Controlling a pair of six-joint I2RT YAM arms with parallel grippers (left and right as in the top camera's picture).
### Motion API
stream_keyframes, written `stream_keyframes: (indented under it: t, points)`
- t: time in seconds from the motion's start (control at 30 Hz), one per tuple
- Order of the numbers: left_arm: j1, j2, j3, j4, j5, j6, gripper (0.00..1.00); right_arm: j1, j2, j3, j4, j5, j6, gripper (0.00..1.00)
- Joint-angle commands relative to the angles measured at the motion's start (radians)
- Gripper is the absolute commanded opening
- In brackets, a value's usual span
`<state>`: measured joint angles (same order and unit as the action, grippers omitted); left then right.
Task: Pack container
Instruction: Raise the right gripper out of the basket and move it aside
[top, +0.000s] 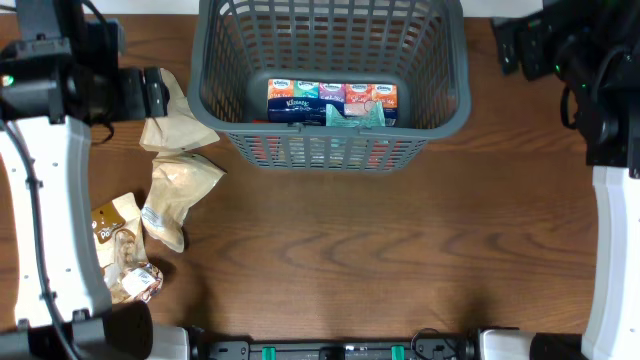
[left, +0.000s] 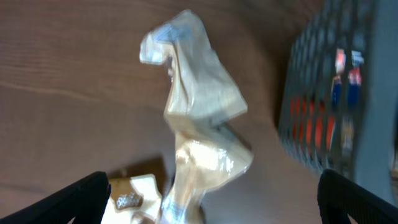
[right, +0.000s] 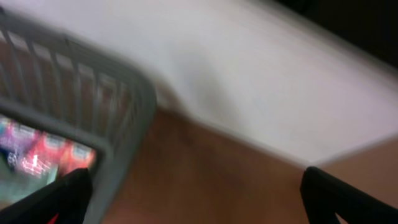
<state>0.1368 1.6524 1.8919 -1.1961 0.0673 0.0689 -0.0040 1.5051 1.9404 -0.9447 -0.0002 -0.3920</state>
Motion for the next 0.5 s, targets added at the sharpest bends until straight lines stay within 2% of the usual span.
stream_keyframes:
  t: [0.0,0.1,0.2,0.47]
  points:
    - [0.004,0.114,0.003,0.053,-0.052,-0.113,0.95,-0.024,0.016,-0.005,-0.053,-0.019,0.055,0.96]
    - [0.005,0.204,0.003,0.114,-0.091,-0.205,0.95,-0.023,0.019,-0.005,-0.095,-0.019,0.055,0.96]
    - [0.009,0.291,0.003,0.158,-0.090,-0.246,0.95,-0.023,0.019,-0.006,-0.121,-0.019,0.055,0.96]
    - [0.031,0.488,0.003,0.166,-0.060,-0.265,0.95,-0.023,0.027,-0.010,-0.158,-0.019,0.055,0.97]
